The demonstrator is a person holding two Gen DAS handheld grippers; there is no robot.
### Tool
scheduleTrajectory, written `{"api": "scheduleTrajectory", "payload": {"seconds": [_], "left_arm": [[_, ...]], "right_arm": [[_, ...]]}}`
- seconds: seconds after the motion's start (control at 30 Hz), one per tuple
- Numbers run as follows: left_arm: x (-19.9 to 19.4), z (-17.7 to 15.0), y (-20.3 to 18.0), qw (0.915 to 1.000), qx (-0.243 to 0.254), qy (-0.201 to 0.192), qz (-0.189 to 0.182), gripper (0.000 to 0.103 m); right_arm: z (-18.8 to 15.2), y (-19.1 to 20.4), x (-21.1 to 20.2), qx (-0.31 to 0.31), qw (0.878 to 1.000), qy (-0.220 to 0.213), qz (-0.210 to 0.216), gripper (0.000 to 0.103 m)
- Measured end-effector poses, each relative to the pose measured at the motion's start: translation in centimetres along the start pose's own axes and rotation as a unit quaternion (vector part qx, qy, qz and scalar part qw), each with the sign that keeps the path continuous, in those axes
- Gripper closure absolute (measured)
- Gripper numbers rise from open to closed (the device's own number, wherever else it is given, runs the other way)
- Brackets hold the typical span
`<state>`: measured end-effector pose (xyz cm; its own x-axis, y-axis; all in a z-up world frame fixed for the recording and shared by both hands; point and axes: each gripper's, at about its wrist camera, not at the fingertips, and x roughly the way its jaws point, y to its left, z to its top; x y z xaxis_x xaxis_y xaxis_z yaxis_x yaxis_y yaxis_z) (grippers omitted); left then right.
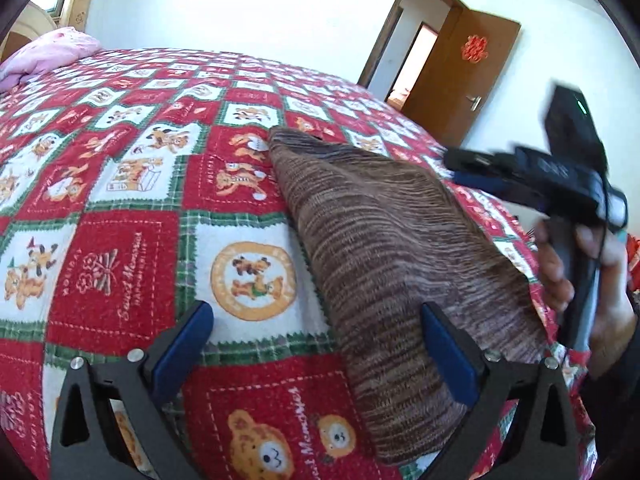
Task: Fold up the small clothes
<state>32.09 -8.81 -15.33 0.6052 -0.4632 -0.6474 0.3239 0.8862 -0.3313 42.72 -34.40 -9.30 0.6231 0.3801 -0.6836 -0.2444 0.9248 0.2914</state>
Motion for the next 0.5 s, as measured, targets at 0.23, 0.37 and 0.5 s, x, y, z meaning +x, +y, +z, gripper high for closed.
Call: {"api": "scheduleTrajectory", "payload": {"seconds": [0.23, 0.37, 0.5], "left_arm": [[2.2, 1.6, -0.6, 0.9995, -0.001, 0.031, -0.001, 0.000], [2.5, 1.3, -1.2, 0.9993, 0.016, 0.032, 0.009, 0.000], [2.4, 1.0, -1.8, 0.9990, 0.033, 0.026, 0.015, 0.000]], "right_arm": [[-2.9, -8.2, 1.2, 0.138, 0.990, 0.034, 0.028, 0.043], [-3.1, -8.6, 2.0, 0.152, 0.986, 0.022, 0.067, 0.038], [-2.7, -8.1, 3.1, 0.144, 0.983, 0.027, 0.108, 0.038]]}}
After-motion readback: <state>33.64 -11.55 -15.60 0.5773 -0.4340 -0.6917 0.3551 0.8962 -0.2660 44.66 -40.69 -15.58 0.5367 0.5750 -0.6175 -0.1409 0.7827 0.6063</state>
